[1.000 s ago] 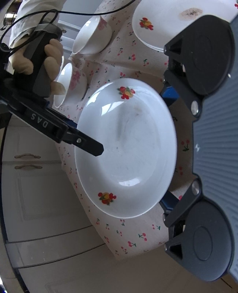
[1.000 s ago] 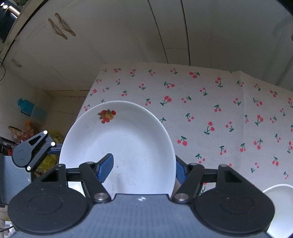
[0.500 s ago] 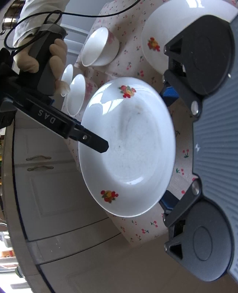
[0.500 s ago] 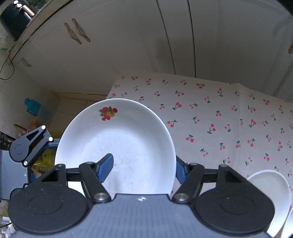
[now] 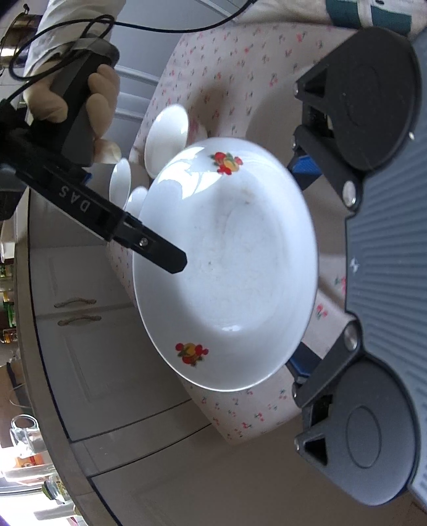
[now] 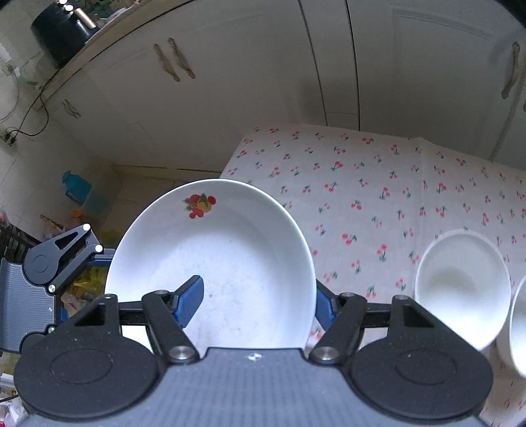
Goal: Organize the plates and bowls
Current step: 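Lift the fruit-decal plate up with the right gripper, then lower the fruit-decal plate onto the stacked plates with the right gripper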
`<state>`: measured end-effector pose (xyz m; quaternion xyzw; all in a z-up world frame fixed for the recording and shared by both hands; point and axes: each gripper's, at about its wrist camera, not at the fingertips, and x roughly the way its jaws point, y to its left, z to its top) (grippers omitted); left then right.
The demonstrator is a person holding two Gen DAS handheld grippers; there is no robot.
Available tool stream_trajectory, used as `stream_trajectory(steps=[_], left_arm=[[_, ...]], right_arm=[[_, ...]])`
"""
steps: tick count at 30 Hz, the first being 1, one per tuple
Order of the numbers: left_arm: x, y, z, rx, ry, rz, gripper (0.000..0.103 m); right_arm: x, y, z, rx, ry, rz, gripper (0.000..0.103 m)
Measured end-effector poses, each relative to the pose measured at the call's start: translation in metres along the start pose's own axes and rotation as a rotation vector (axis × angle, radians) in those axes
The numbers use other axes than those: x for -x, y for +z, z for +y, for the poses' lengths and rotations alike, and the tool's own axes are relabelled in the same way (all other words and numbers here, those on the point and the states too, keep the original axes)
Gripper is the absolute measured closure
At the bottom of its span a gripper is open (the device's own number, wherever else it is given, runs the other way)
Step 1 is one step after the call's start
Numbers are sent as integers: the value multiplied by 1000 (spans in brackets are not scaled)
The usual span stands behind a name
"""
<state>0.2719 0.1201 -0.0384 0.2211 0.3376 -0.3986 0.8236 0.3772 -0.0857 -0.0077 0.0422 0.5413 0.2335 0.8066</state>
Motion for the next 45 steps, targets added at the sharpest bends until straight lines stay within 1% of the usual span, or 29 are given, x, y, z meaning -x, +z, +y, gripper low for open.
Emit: stream_trajectory(steps=[12,17,22,31,37,45], left_arm=[[33,-28,-59,32,-1,32,7],[37,-41,-75,46,-12,44,7],[35,-50,-81,58,-14,71,7],[25,-58,-84,70,-26,102,7],[25,-60,-83,74,-32,105,7],[21,-63,-84,74,-32,138,7]], right_arm=[[23,-69,28,26,19,13,29],[23,-90,34,33,23,31,29],[13,-107,37,50,16,56,29],[-4,-118,33,44,7,83,29],[-4,-118,34,54,12,87,29],[-7,-117,36,53,14,98,29]])
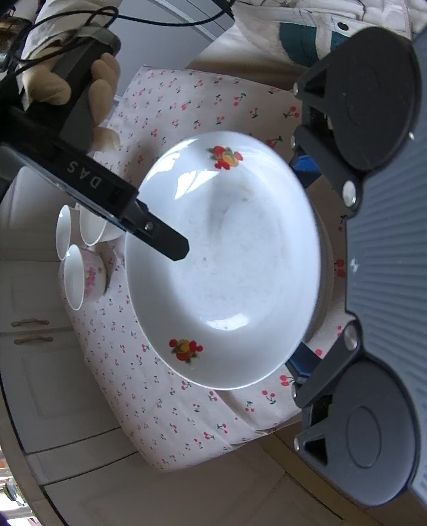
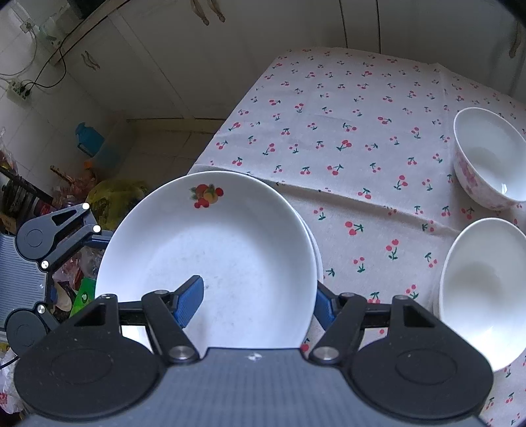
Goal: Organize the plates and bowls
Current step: 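Lower the fruit-decal plate onto the stacked plates with the right gripper, then open the right gripper and pull it away from the plate stack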
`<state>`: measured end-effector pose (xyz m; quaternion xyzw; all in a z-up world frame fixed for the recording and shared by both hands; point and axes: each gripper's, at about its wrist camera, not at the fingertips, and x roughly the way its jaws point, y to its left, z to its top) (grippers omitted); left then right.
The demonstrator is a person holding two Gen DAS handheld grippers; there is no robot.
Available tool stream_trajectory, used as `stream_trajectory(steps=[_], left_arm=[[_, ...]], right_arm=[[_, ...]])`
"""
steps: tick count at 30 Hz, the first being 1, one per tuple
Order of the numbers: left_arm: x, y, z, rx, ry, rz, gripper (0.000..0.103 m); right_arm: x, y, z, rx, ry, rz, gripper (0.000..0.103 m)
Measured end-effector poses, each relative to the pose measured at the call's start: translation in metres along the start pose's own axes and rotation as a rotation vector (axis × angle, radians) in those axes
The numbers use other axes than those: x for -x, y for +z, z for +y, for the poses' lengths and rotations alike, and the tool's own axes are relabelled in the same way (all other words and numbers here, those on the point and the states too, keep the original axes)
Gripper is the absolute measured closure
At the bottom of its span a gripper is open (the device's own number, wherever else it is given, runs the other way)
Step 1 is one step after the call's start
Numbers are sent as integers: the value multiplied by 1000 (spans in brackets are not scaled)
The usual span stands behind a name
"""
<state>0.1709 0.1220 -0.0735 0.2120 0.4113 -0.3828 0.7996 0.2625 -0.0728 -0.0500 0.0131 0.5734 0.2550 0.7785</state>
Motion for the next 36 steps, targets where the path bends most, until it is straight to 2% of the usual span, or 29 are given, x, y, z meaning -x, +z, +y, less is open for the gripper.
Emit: stream_trajectory(steps=[9,11,13,15,27,34,35,36], left_arm=[[2,-6,11,34,-15,22,5],[2,-8,2,-29,-8,20,6],[-2,-6,-9,-96,30,31,6],[-4,-4,-13,-116,22,27,6],[4,-2,-13,-93,31,-15,5],[7,0,-13,-94,53,-36,5],[9,1,-13,-86,52,-43,5],[10,2,-12,-74,47,-52,5]], right_arm=[[2,-1,-2,-8,9,2,29],[4,-1,-2,-9,22,1,29],[5,-2,0,0,10,4,28],[5,-2,2,7,3,5,28],[7,-6,6,25,-20,21,24],[6,-8,9,44,-64,37,23],[8,-10,10,59,-61,29,22],[12,-12,12,72,-44,16,15]])
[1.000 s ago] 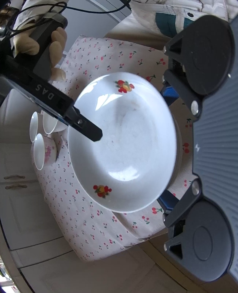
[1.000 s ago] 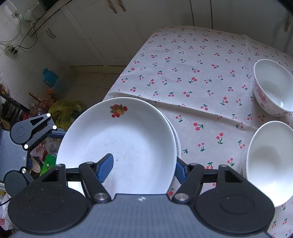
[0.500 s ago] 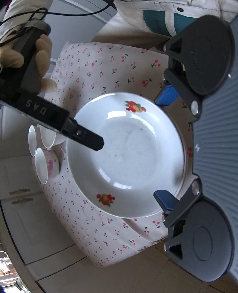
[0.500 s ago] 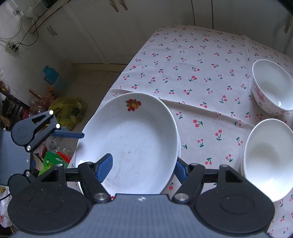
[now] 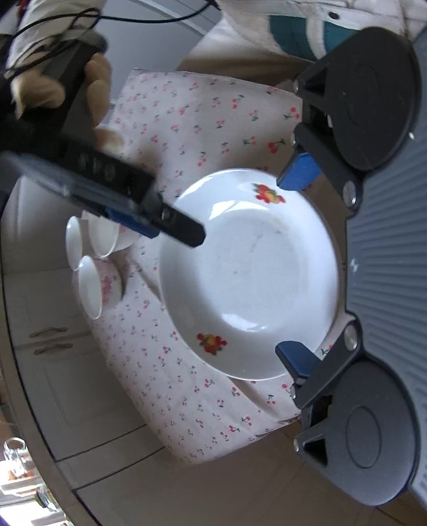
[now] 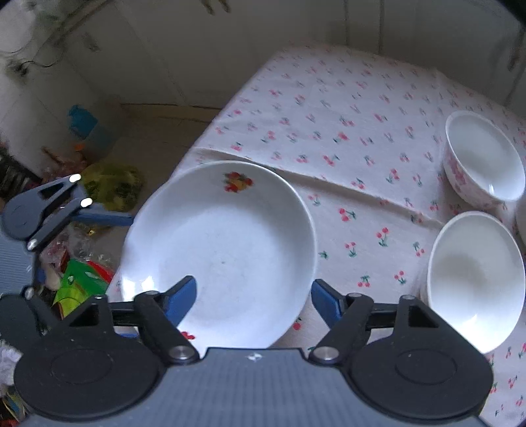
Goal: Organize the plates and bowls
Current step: 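Open the right gripper and pull it away from the plate stack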
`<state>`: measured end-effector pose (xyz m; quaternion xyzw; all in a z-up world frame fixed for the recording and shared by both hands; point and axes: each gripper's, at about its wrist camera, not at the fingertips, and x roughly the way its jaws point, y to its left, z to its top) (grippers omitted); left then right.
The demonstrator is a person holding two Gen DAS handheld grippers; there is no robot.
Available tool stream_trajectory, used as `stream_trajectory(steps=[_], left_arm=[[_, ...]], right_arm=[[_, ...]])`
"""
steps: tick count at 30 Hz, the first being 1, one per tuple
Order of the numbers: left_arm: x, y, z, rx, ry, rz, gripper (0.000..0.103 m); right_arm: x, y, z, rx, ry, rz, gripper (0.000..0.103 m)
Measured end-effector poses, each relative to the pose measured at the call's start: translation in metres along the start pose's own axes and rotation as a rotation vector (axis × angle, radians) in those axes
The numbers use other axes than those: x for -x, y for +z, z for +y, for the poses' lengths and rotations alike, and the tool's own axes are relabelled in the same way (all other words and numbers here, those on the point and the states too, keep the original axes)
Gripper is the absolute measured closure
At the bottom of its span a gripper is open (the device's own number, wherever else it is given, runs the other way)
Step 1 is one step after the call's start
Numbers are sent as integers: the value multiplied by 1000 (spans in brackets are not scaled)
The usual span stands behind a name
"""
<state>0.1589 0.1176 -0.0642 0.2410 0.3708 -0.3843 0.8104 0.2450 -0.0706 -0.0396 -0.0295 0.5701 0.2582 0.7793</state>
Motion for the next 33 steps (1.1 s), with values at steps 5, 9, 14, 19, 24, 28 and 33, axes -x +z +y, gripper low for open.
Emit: stream_trajectory(steps=[5,9,14,19,24,28,33], left_arm=[[1,2,-4,16,33,-12,4],[0,2,-11,29,39,-15,4],[5,5,-15,52,69,-35,4],[17,10,-18,104,124,-74,4],[24,18,-26,174,221,-90,4],[27,28,-37,214,298,-105,4],[26,41,-51,248,309,-148,1]], right_arm=[[18,-13,11,68,-29,-65,1],[22,-20,18,104,-61,-90,0],[27,-27,26,143,-85,-114,0],[37,-34,30,149,-102,-174,0],[51,-54,31,156,-154,-267,0],[67,-84,21,135,-189,-348,0],[84,-119,-8,54,-241,-404,0]])
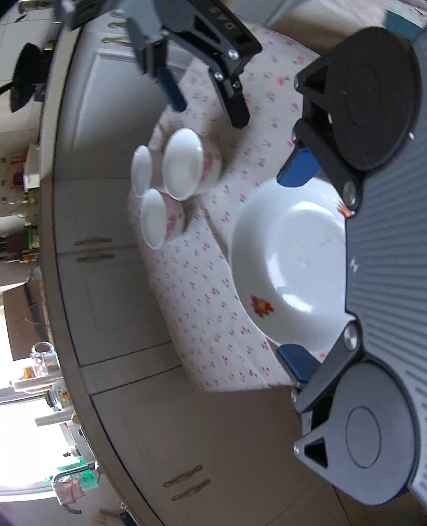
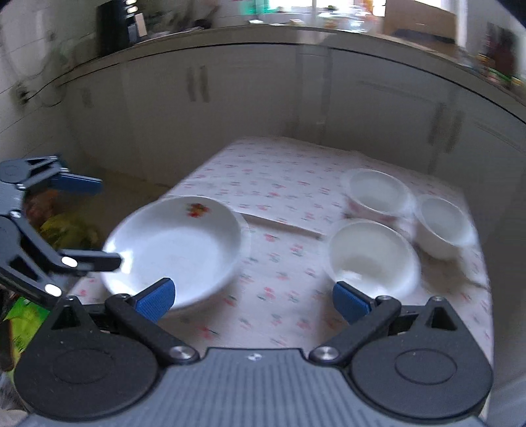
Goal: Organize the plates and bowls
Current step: 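Open the right gripper and pull it away from the plate stack, then move the left gripper to a plain white bowl and grasp its rim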
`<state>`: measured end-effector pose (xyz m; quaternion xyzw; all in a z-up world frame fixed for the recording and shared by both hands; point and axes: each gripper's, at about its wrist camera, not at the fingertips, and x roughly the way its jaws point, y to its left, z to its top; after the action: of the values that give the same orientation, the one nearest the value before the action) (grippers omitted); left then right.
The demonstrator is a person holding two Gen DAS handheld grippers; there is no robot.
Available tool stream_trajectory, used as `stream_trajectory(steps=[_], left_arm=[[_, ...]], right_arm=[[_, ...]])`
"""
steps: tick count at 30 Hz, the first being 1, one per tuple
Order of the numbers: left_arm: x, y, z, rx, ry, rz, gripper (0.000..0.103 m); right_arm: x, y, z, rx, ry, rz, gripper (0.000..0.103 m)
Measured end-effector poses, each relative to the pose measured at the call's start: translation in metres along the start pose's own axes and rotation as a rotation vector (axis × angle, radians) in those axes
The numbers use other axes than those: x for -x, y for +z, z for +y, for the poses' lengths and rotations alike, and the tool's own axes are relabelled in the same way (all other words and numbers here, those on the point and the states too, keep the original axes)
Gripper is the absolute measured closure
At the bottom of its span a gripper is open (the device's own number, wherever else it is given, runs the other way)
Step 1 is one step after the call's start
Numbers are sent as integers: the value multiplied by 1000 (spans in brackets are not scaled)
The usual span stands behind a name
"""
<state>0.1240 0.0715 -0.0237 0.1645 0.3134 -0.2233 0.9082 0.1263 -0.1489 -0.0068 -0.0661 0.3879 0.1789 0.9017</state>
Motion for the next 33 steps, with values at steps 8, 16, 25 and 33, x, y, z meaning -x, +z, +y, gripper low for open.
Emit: stream_trajectory(steps=[8,16,25,33], left_arm=[[-25,24,-24,58,-20,15,1],[-68,58,-49,37,-53,61,1],[-121,86,-65,10,-89,113,1],[-158,98,-74,-6,-124,142,1]], right_arm=[[16,-31,-50,-80,-139,-26,0],[6,-38,-71,-38,-155,-60,0],[-26,-38,-85,-1,-114,-38,0],[-45,-37,-93,-1,-77,-21,0]])
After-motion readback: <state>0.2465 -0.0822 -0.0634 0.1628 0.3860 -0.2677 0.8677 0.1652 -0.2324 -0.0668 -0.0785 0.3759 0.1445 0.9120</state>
